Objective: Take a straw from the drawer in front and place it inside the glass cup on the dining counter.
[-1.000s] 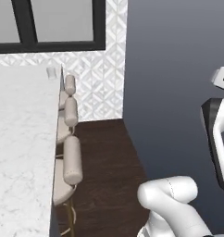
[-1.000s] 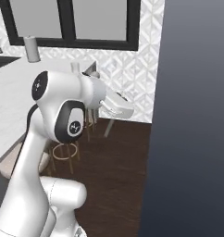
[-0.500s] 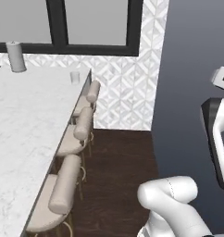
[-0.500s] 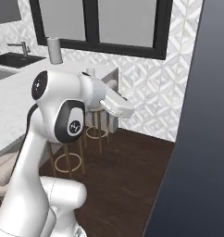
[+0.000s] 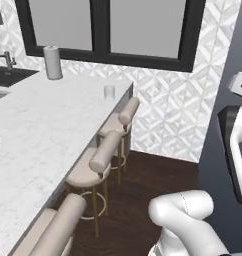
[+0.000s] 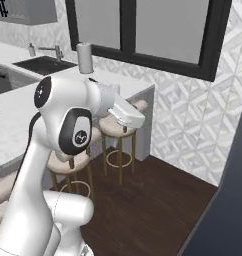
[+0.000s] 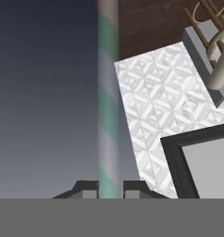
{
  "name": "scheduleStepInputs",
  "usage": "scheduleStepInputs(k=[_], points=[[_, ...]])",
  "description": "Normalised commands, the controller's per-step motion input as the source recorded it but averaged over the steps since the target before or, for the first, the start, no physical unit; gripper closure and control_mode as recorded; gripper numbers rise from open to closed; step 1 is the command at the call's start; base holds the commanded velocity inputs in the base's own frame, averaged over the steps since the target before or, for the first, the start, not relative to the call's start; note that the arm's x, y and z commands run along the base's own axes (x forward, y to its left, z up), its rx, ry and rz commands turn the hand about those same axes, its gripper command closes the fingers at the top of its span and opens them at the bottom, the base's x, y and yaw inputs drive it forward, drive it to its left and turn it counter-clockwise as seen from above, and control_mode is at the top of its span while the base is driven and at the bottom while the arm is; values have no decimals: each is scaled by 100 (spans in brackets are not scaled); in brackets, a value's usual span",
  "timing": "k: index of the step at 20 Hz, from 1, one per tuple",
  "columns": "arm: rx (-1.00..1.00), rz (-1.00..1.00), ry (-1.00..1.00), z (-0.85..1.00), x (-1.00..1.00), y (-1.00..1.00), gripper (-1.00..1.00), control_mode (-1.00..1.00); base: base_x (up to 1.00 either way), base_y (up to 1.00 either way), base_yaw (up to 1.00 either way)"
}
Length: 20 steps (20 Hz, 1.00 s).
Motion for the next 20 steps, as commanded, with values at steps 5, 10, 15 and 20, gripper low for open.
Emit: scheduleStepInputs(k=[5, 10, 15, 20], points=[[0, 0, 0, 0, 0, 0, 100, 100, 65, -63, 47], [0, 0, 0, 0, 0, 0, 100, 100, 61, -66, 46], [0, 0, 0, 0, 0, 0, 100, 100, 55, -70, 45], [0, 0, 0, 0, 0, 0, 100, 100, 48, -72, 45]])
